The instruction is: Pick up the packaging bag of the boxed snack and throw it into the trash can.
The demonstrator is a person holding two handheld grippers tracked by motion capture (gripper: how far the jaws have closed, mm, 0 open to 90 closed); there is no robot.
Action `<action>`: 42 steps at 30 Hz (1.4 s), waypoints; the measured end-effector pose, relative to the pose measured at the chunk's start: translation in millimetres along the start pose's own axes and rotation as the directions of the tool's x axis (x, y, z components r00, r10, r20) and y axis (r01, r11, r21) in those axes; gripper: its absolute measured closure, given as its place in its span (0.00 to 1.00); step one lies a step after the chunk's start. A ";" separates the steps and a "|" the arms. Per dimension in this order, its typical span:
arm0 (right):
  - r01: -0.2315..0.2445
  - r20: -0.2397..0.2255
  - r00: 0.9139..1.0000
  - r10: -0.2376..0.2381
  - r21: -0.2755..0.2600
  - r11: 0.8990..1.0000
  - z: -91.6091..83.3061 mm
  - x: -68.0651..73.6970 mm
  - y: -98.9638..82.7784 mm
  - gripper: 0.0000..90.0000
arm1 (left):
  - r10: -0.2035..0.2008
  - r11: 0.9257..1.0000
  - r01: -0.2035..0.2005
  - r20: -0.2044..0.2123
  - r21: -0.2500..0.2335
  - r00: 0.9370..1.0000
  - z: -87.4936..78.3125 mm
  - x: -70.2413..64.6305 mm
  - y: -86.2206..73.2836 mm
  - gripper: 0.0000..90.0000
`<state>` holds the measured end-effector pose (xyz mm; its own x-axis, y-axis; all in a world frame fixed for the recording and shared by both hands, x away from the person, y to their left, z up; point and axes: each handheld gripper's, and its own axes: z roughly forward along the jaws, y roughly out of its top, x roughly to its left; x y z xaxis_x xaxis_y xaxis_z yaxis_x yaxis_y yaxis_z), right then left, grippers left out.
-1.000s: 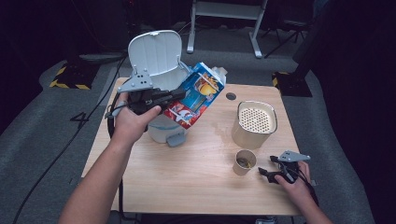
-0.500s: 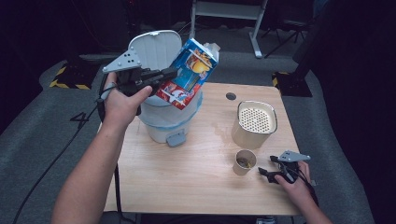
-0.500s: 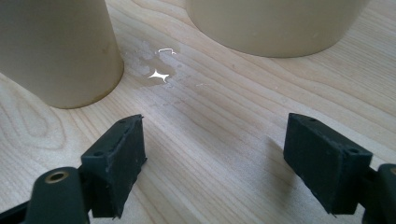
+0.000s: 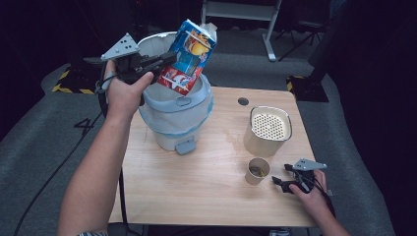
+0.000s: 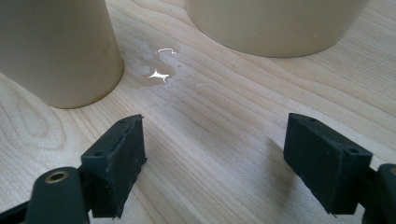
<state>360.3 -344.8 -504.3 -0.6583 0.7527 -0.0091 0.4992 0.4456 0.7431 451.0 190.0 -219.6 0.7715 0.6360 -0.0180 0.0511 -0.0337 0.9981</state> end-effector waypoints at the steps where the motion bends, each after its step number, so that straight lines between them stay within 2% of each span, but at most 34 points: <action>1: -0.001 -0.001 1.000 0.001 -0.001 1.000 0.1 0.0 0.0 0.23 | -0.001 1.000 0.001 -0.004 -0.002 1.000 1.5 2.1 0.1 1.00; 7: 0.000 0.000 1.000 0.000 0.000 1.000 0.0 0.0 0.0 0.23 | -0.004 1.000 0.004 -0.058 -0.004 0.998 9.4 14.6 0.8 1.00; 23: -0.001 0.000 1.000 0.001 -0.001 1.000 0.0 0.1 0.0 0.23 | -0.011 1.000 0.013 -0.110 0.016 0.994 23.1 38.9 -8.2 1.00; 32: -0.001 -0.001 1.000 0.001 -0.001 1.000 0.0 0.1 0.0 0.23 | 0.011 0.999 -0.006 -0.114 0.045 0.993 28.1 37.6 -10.8 0.99; 39: -0.001 0.000 1.000 0.001 -0.001 1.000 0.0 0.0 0.0 0.23 | 0.009 0.999 -0.002 -0.125 0.054 0.992 30.6 36.0 -15.0 0.99; 42: -0.001 0.000 1.000 0.001 -0.001 1.000 0.0 0.0 0.0 0.23 | 0.017 0.997 -0.008 -0.131 0.073 0.991 31.9 35.1 -17.9 0.99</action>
<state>360.3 -344.8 -504.3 -0.6579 0.7531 -0.0081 0.4995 0.4444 0.7436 497.4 188.3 -239.9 0.6824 0.7310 0.0069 0.0910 -0.0944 0.9914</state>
